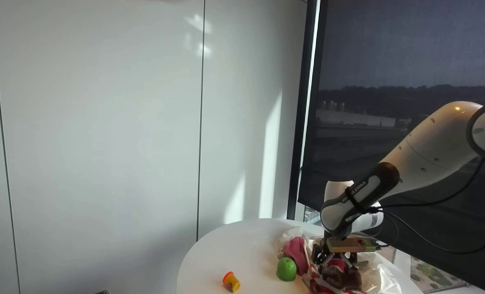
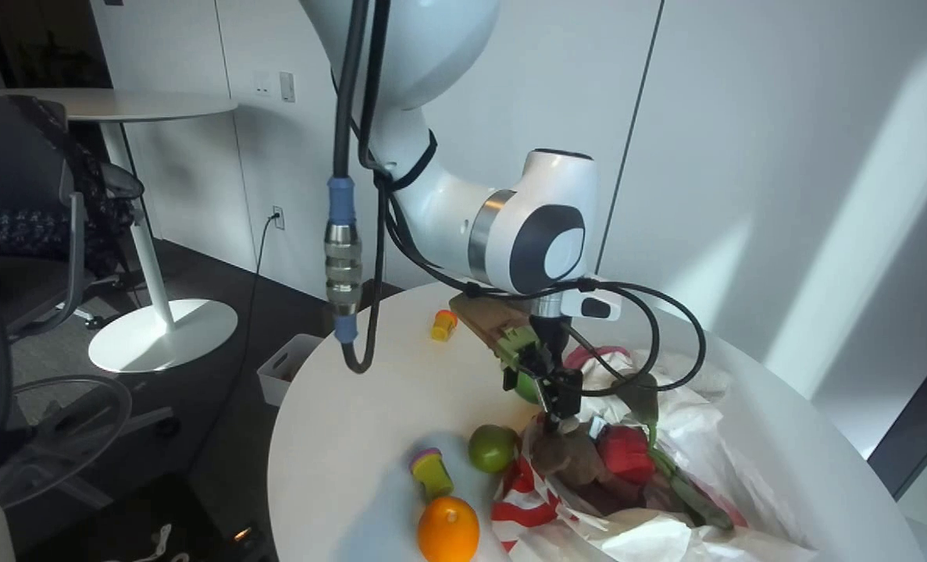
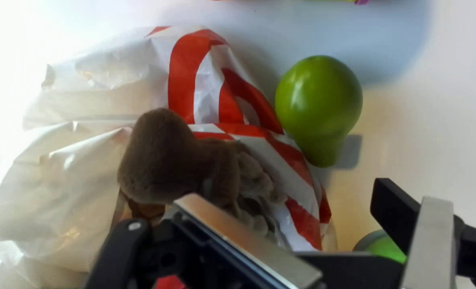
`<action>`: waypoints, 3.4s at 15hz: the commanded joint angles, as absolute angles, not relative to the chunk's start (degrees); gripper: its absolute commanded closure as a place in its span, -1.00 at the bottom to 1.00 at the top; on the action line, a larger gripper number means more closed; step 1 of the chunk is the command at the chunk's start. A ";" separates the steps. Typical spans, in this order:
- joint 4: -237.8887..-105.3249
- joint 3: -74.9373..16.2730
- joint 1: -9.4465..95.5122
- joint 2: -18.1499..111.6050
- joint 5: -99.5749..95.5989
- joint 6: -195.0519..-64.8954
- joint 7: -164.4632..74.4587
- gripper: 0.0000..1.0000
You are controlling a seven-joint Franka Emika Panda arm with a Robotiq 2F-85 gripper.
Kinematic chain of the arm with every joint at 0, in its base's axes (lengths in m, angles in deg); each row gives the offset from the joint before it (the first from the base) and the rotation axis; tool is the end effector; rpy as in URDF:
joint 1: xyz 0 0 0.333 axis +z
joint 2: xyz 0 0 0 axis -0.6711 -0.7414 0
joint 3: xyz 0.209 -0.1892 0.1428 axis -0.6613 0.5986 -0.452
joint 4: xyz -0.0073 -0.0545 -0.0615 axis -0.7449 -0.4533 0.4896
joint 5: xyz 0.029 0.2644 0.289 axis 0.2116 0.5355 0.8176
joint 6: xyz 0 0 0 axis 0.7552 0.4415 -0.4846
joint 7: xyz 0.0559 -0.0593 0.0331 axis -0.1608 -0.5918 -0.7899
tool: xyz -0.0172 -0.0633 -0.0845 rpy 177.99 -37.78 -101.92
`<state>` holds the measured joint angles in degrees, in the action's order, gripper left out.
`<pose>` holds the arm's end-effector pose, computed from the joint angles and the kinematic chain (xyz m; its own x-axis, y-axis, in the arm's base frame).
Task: Put the moose to, the turnip plushie, the pear and the apple in the plastic
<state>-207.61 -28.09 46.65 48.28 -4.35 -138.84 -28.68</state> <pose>0.5444 -0.0063 0.2523 0.9553 -0.2945 0.0273 -0.2957 -0.9525 0.0732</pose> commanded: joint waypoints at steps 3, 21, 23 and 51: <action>-217.12 -32.08 47.59 54.61 -4.97 -141.51 -30.74 -1.00; -199.97 -33.45 44.38 34.35 1.86 -137.35 -40.43 -1.00; -199.07 -33.56 44.17 33.43 2.01 -136.63 -40.63 -0.50; -189.70 -20.42 39.67 34.24 -0.93 -138.16 -18.68 0.06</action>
<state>-195.47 -20.96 39.52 40.99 -1.78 -137.25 -22.17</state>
